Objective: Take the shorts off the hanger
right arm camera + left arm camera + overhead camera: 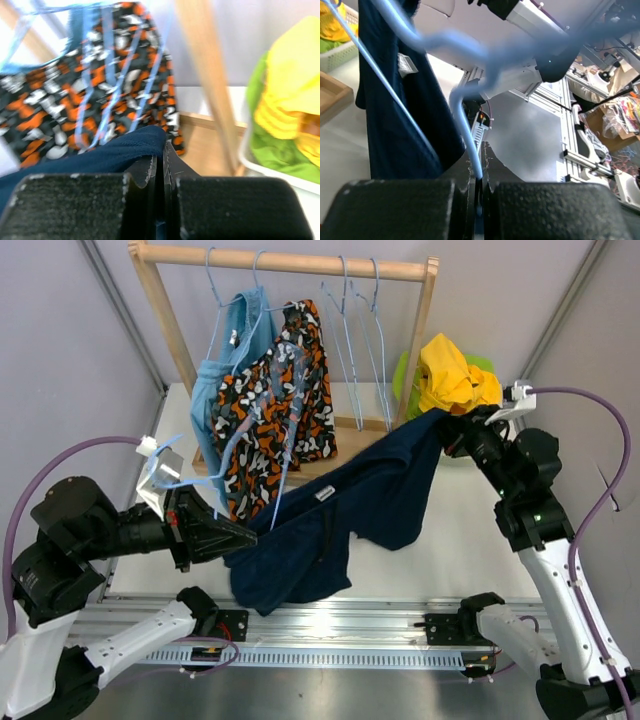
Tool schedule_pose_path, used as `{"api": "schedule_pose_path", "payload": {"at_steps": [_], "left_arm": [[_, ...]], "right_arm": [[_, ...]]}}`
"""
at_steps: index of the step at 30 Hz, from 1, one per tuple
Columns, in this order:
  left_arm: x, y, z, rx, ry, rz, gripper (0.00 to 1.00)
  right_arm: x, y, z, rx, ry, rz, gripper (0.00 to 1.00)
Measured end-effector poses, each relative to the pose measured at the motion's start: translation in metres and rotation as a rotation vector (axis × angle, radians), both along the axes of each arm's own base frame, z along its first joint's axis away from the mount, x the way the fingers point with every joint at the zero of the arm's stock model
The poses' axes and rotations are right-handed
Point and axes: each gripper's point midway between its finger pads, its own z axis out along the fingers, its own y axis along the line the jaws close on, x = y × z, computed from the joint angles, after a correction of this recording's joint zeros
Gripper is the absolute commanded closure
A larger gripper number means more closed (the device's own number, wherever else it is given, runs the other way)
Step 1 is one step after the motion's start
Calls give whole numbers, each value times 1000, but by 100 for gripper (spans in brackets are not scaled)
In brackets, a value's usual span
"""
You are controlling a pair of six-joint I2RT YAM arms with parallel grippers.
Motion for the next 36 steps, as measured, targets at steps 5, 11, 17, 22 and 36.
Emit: {"api": "schedule_pose_path", "payload": {"at_steps": [5, 11, 17, 22, 36], "left_arm": [[2, 3, 4, -13, -42, 20, 100], [6, 3, 0, 4, -40, 35, 100], [40, 8, 0, 72, -20, 209, 100], [118, 7, -37, 295, 76, 502, 100], [126, 35, -125, 546, 187, 620, 100]], "right_arm": [[19, -12, -4, 5, 50, -50, 100], [4, -2, -6, 29, 41, 33, 100], [-58, 33, -17, 34, -36, 288, 100], [-97, 51, -8, -50, -63, 396, 100], [-2, -26, 157, -169, -245, -155, 100]]}}
